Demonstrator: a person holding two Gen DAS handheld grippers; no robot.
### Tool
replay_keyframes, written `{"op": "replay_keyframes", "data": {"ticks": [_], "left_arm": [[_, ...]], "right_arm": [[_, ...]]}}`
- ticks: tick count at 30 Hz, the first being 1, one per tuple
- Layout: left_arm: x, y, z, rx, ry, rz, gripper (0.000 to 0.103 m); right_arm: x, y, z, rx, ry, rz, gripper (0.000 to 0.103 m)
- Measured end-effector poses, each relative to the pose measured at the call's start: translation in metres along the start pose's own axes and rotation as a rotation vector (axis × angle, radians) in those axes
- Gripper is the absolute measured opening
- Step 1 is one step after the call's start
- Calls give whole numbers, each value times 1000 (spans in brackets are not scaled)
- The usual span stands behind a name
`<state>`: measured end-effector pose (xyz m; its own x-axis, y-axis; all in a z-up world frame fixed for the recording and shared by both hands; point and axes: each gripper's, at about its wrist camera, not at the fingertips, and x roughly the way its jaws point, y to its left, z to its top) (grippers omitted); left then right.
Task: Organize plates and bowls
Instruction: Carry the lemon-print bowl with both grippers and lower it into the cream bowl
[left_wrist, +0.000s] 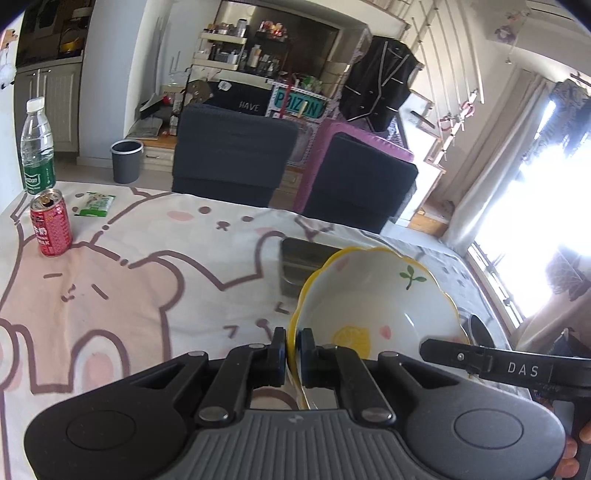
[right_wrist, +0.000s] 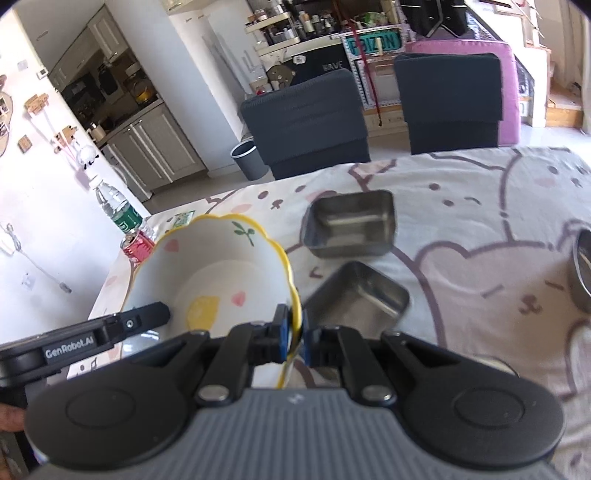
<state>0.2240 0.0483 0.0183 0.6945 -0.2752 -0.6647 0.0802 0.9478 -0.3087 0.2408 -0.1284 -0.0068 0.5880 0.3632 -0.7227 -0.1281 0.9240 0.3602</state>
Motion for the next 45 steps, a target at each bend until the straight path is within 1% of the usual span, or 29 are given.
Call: {"op": "replay_keyframes", "data": {"ticks": [4,11,22,28,35,40,45], "left_arm": [[-2,-18,-16,1,8,-26,7],[5,-43,-34,6,35,-68,7],[35,-83,-52,78,121,-130,7],[57,-101,-63,120,185,-145,8],[75,-114,-78,149,257,-151,9],[86,-113,-83,137,300,-144,10],[91,-108,-86,135,319,-128,11]], "right_arm": [[-23,-19,-16,54,-23,-15,9],[-46,-45,-33,89,-27,-59,9],[-65,-83,-51,127,-9,-137,9],[-67,-102,-59,149,27,-185,9],[-62,-117,-63,165,79,-237,9],[-53,-121,-67,173,119,-260,9],[-44,-118,-67,150,148,-267,9]]}}
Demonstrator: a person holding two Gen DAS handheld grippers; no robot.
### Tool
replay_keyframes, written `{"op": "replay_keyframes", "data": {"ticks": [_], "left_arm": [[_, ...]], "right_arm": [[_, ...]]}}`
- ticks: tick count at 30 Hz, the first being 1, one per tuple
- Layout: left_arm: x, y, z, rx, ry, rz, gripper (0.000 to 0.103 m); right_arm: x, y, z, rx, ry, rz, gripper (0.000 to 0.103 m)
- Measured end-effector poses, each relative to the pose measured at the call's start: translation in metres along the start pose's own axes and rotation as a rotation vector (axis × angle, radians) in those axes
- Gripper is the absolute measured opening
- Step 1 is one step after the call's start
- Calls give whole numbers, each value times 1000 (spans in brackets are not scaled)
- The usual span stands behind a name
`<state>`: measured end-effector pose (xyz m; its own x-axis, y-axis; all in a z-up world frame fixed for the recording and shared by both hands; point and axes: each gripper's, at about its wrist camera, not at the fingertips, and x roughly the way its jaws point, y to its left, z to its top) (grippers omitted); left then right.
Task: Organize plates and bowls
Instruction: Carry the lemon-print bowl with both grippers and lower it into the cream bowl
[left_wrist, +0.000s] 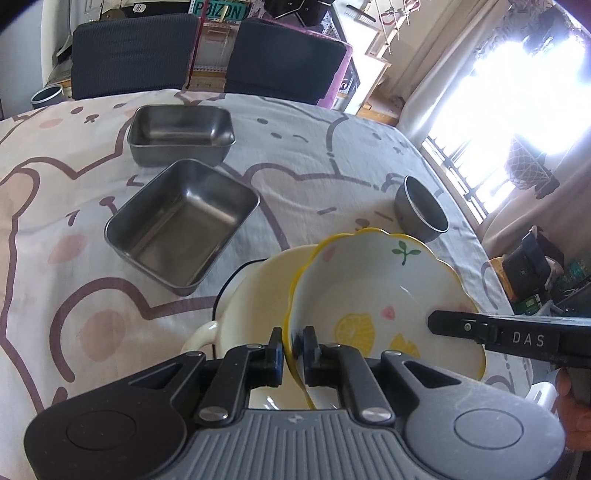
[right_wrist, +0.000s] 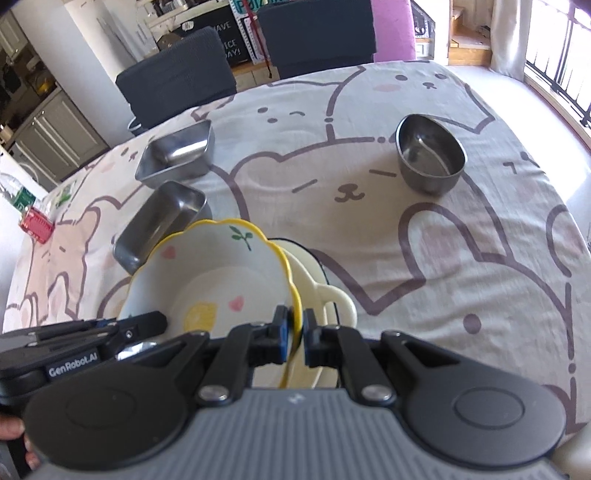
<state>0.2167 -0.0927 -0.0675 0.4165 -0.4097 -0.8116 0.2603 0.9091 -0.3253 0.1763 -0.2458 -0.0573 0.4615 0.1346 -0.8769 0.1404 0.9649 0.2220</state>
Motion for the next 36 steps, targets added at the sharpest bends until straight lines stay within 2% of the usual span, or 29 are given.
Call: {"op": "replay_keyframes", "data": {"ticks": [5,15,25,36], "left_arm": [[7,6,-3,2,25,2,12],[26,0,-8,40,74,23,16],[35,-1,-11,72,104,45,17],[41,-6,-13,194,112,79,19]], "right_arm": [[9,2,1,-15,29,1,9],[17,7,3,-57,58,-65,9],[24,9,2,-96,82,-85,9],[33,12,3,-136,105,-98,8]]}}
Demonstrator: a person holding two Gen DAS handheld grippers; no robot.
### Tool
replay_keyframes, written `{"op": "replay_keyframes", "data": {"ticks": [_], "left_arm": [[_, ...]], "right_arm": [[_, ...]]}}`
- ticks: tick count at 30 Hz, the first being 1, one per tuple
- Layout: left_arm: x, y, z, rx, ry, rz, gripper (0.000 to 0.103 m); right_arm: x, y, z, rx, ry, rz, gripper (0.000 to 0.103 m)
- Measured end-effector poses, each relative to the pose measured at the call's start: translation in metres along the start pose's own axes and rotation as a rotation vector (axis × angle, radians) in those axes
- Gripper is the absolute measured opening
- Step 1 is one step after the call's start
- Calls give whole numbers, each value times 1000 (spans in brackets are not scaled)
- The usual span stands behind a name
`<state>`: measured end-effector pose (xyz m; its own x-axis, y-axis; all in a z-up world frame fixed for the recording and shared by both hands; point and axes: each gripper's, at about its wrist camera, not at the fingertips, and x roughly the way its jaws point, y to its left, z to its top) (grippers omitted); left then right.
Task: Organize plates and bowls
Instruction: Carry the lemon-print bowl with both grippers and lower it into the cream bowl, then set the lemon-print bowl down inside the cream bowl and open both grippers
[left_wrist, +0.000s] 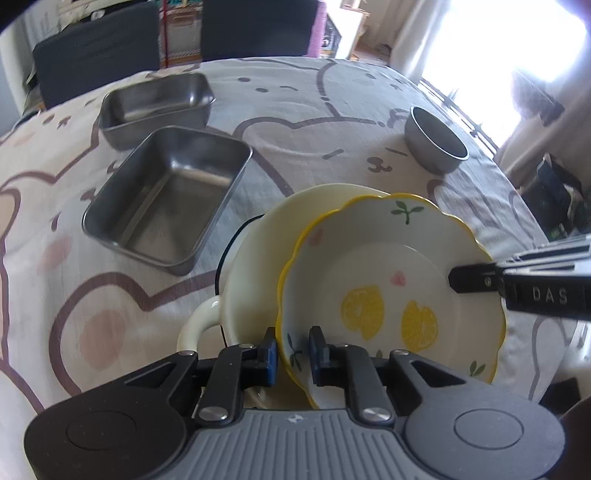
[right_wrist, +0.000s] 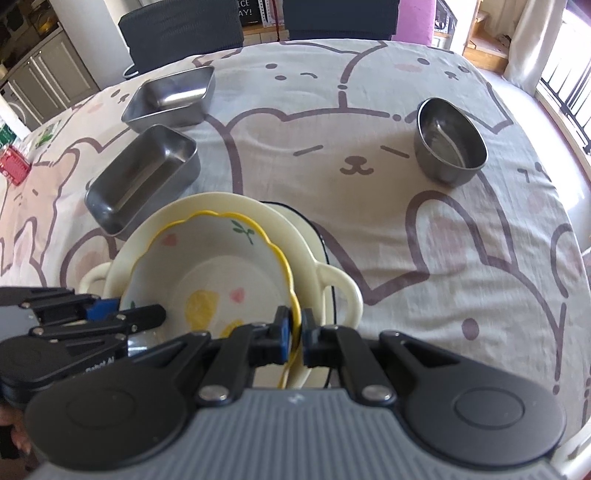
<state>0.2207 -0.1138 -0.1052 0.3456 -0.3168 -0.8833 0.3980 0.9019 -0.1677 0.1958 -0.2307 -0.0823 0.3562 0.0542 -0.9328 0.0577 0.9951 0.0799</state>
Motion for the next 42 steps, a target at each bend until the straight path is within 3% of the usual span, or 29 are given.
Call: {"op": "replay_keyframes", "data": {"ticks": [17,24,37,42], "left_arm": [[-16,11,-1,-21,-23,-31,13],[-20,17,-2,-25,-29,-34,13],[-21,18,-1,-16,-36,-35,10],[-22,17,-2,-8,-42,-29,12]], "right_arm": [[5,0,3,-11,-5,-5,8],[15,-5,8,-1,38,50,8],[28,-7,15,21,87,76,11],[18,-11,15,43,58,84,15]]}}
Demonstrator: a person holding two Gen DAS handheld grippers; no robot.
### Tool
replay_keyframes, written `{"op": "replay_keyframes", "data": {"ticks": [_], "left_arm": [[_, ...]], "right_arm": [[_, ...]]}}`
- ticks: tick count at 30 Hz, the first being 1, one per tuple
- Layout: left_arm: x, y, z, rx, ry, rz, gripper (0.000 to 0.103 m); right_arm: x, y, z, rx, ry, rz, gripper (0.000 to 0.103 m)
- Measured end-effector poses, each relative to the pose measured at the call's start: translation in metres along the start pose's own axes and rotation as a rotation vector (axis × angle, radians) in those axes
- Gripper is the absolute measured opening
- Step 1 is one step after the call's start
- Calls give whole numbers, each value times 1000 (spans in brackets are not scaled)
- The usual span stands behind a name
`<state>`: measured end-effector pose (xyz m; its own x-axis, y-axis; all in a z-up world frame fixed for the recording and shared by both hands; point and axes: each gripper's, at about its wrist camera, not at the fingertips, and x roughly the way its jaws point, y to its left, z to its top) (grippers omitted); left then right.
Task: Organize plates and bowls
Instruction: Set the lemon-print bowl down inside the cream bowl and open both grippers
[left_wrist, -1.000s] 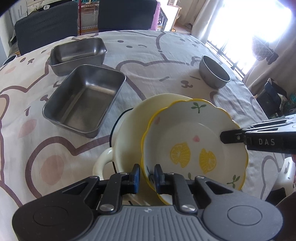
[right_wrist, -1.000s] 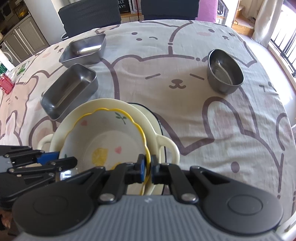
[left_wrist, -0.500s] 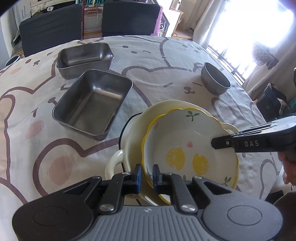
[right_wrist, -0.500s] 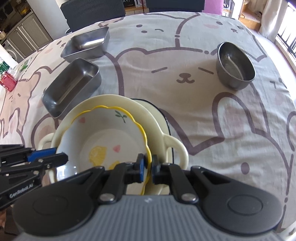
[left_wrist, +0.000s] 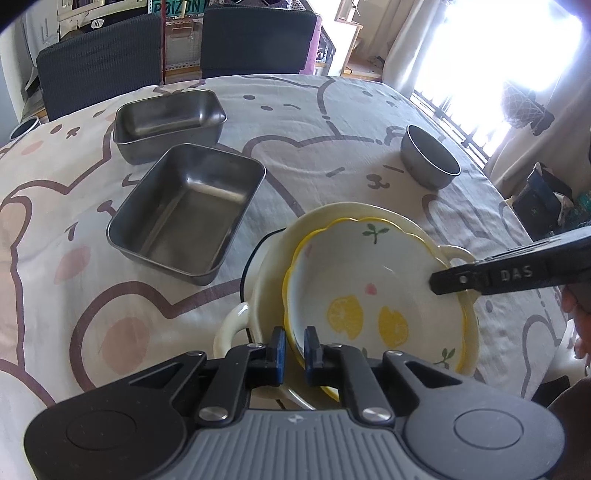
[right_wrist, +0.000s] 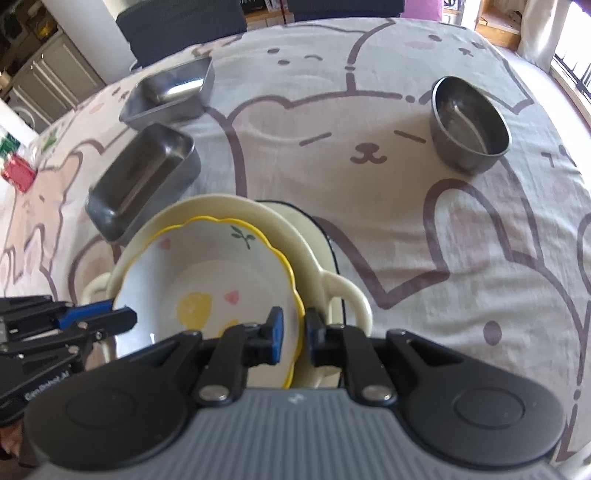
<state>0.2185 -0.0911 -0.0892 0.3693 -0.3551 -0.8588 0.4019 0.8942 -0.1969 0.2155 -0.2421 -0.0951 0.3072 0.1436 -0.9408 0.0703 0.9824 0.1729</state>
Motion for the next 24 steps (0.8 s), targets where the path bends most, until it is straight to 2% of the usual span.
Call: {"op": "replay_keyframes", "data": {"ticks": [8,16,20,22,24], "left_arm": [[-1,0,0,-7,4,1,12],[-6,-1,0,-12,12,1,15],[-11,-1,-1,-16,6,-13,21],[-15,-1,-1,-23,0,-19,27],[-20,0,-1,-31,-12,-27,47]], "right_arm": [[-2,0,-7,-23,20,0,11],[-5,9,-16,-76,21,-22,12],[-11,8,-19,-101,-3,-12,15],[-14,6,-21,-106,-10,-1,18],[-19,5,-22,-106,-25,23,28]]}}
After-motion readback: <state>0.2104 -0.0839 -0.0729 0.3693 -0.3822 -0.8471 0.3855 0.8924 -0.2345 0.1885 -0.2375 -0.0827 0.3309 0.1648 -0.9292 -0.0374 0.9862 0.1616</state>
